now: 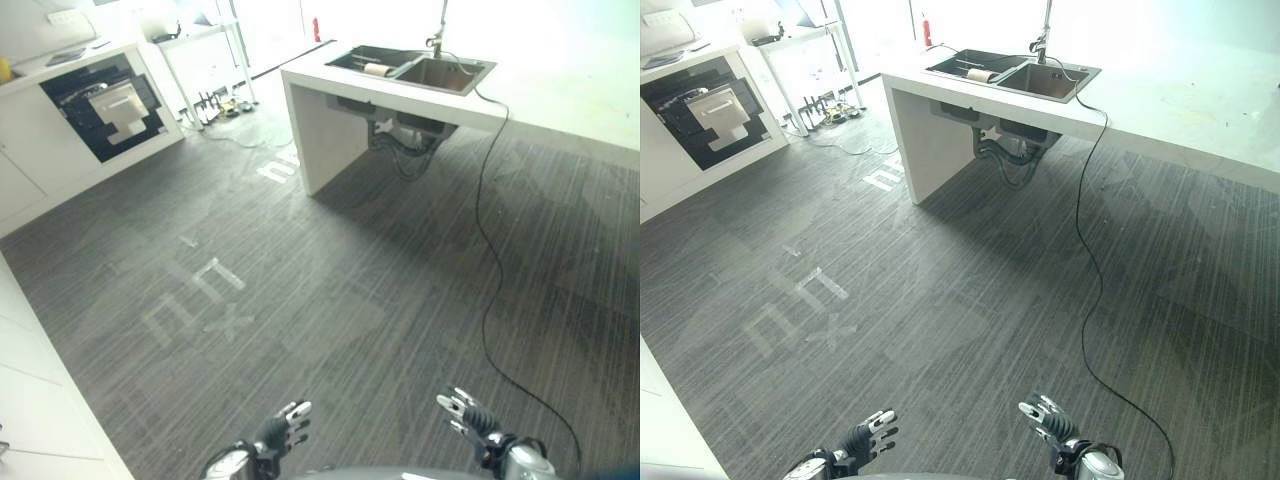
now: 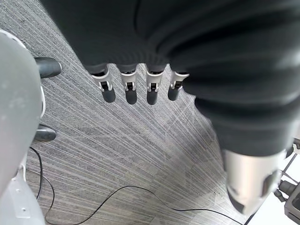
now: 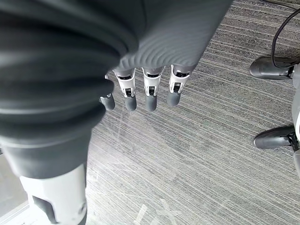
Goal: Place the dishes in the dishwasher.
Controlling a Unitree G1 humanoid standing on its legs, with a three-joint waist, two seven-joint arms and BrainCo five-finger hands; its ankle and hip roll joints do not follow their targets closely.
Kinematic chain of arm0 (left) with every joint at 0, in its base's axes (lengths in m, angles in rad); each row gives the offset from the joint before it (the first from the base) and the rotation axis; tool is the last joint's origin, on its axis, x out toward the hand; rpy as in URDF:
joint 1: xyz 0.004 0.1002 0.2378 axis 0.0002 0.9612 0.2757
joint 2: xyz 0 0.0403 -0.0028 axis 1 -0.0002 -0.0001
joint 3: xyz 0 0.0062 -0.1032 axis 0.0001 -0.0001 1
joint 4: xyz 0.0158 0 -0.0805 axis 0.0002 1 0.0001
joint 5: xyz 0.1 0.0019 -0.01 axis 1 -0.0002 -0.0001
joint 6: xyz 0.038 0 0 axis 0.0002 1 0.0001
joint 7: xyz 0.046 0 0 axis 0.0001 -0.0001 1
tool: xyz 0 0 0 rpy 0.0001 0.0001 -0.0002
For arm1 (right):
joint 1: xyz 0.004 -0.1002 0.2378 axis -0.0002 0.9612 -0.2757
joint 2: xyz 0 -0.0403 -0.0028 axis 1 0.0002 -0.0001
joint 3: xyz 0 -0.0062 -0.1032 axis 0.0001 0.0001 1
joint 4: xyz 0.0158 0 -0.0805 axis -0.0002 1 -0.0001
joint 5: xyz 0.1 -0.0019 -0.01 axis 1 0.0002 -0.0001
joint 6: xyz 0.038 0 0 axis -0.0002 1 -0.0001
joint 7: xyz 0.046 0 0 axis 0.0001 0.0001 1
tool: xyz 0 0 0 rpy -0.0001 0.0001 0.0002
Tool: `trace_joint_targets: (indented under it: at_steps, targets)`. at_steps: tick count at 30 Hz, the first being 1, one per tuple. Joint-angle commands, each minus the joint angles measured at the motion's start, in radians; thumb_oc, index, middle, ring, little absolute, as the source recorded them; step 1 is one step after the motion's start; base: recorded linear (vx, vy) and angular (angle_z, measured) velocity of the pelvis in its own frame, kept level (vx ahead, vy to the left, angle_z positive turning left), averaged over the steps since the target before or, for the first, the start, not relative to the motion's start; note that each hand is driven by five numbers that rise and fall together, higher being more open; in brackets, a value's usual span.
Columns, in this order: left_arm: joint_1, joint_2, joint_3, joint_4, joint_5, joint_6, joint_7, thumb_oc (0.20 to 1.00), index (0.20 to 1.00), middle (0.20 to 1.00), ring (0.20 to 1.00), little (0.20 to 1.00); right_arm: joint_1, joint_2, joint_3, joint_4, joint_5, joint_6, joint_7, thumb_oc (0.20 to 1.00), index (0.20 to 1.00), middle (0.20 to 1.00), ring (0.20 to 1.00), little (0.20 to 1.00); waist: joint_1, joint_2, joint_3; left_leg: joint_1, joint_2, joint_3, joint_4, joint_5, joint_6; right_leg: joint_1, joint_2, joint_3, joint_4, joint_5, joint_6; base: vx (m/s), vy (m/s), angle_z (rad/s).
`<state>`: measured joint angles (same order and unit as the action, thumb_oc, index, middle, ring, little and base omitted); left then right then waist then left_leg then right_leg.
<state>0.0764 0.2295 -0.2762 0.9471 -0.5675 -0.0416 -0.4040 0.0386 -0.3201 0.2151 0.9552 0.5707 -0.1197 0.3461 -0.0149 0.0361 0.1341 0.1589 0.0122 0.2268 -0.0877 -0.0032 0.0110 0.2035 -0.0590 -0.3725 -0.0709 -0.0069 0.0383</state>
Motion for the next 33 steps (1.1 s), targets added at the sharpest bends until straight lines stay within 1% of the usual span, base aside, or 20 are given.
trace_joint_targets:
  at_steps: [1,4,7,13,15,18,22,25,30,32,33]
  targets:
    - [-0.073,-0.011,-0.032,0.019,-0.014,-0.035,-0.039,1.0,1.0,1.0,1.0,1.0,-0.058,0.015,-0.035,0.04,0.025,-0.037,0.023,1.0,1.0,1.0,1.0,1.0,0.018,-0.004,-0.002,0.004,0.089,0.014,0.035,-0.049,-0.092,-0.033,-0.079,0.043,0.015,-0.044,0.094,0.0,0.0,0.0]
    - [-0.07,-0.011,-0.029,0.011,-0.047,-0.017,-0.069,1.0,1.0,1.0,1.0,1.0,-0.058,0.015,-0.032,0.042,0.028,-0.039,0.023,1.0,1.0,1.0,1.0,1.0,0.02,-0.004,-0.003,0.006,0.088,0.012,0.032,-0.049,-0.092,-0.031,-0.078,0.043,0.014,-0.043,0.094,0.0,0.0,0.0]
    - [-0.071,-0.009,-0.024,0.017,-0.053,-0.026,-0.065,1.0,1.0,1.0,1.0,1.0,-0.061,0.015,-0.031,0.05,0.028,-0.045,0.029,1.0,1.0,1.0,1.0,1.0,0.021,-0.005,-0.004,0.008,0.089,0.013,0.03,-0.047,-0.092,-0.031,-0.078,0.042,0.014,-0.043,0.095,0.0,0.0,0.0]
    - [-0.074,-0.01,-0.002,0.003,-0.09,-0.032,-0.022,1.0,1.0,1.0,1.0,1.0,-0.061,0.017,-0.022,0.034,0.037,-0.041,0.025,1.0,1.0,1.0,1.0,1.0,0.022,-0.006,0.002,0.005,0.094,0.01,0.037,-0.046,-0.095,-0.032,-0.07,0.047,0.015,-0.047,0.088,0.0,-0.022,0.0]
    - [-0.072,-0.011,0.009,-0.012,-0.123,-0.019,0.002,1.0,1.0,1.0,1.0,1.0,-0.059,0.017,-0.022,0.02,0.04,-0.039,0.018,1.0,1.0,1.0,1.0,1.0,0.022,-0.008,0.005,0.003,0.094,0.002,0.044,-0.046,-0.097,-0.031,-0.061,0.052,0.013,-0.049,0.084,0.03,-0.09,0.01]
    - [-0.066,-0.016,0.021,-0.027,-0.128,-0.015,0.022,1.0,1.0,1.0,1.0,1.0,-0.056,0.011,-0.021,-0.002,0.031,-0.033,0.007,1.0,1.0,1.0,1.0,1.0,0.023,-0.01,0.006,-0.007,0.102,-0.004,0.059,-0.043,-0.108,-0.033,-0.054,0.051,0.008,-0.049,0.079,0.02,-0.088,0.01]
    - [-0.067,-0.019,0.026,-0.041,-0.129,-0.009,0.023,1.0,1.0,1.0,1.0,1.0,-0.059,0.0,-0.021,-0.016,0.036,-0.029,0.002,1.0,1.0,1.0,1.0,1.0,0.026,-0.011,0.012,-0.024,0.107,-0.009,0.084,-0.042,-0.118,-0.035,-0.053,0.048,0.004,-0.047,0.074,0.0,-0.053,0.0]
    - [-0.067,-0.021,0.023,-0.043,-0.104,-0.009,0.015,1.0,1.0,1.0,1.0,1.0,-0.06,-0.008,-0.024,-0.024,0.036,-0.026,-0.001,1.0,1.0,1.0,1.0,1.0,0.025,-0.011,0.016,-0.037,0.111,-0.011,0.099,-0.04,-0.12,-0.038,-0.052,0.048,0.005,-0.047,0.069,0.0,-0.012,0.01]
    - [-0.07,-0.017,0.019,-0.074,-0.109,-0.013,0.014,1.0,1.0,1.0,1.0,1.0,-0.058,-0.02,-0.025,-0.07,0.034,-0.029,-0.001,1.0,1.0,1.0,1.0,1.0,0.018,-0.012,0.019,-0.049,0.121,-0.005,0.117,-0.037,-0.126,-0.043,-0.046,0.046,0.011,-0.053,0.062,-0.01,-0.012,0.0]
    - [-0.068,-0.003,0.023,-0.116,-0.106,-0.009,0.022,1.0,1.0,1.0,1.0,1.0,-0.057,-0.03,-0.024,-0.114,0.036,-0.033,0.004,1.0,1.0,1.0,1.0,1.0,0.02,-0.018,0.023,-0.067,0.122,-0.005,0.151,-0.042,-0.127,-0.044,-0.045,0.047,0.015,-0.055,0.057,-0.02,-0.081,0.02]
    - [-0.07,0.005,0.028,-0.13,-0.108,-0.012,0.033,1.0,1.0,1.0,1.0,1.0,-0.057,-0.034,-0.023,-0.139,0.03,-0.03,0.004,1.0,1.0,1.0,1.0,1.0,0.022,-0.021,0.027,-0.074,0.116,-0.009,0.181,-0.055,-0.126,-0.041,-0.045,0.047,0.016,-0.056,0.055,0.01,-0.121,0.02]
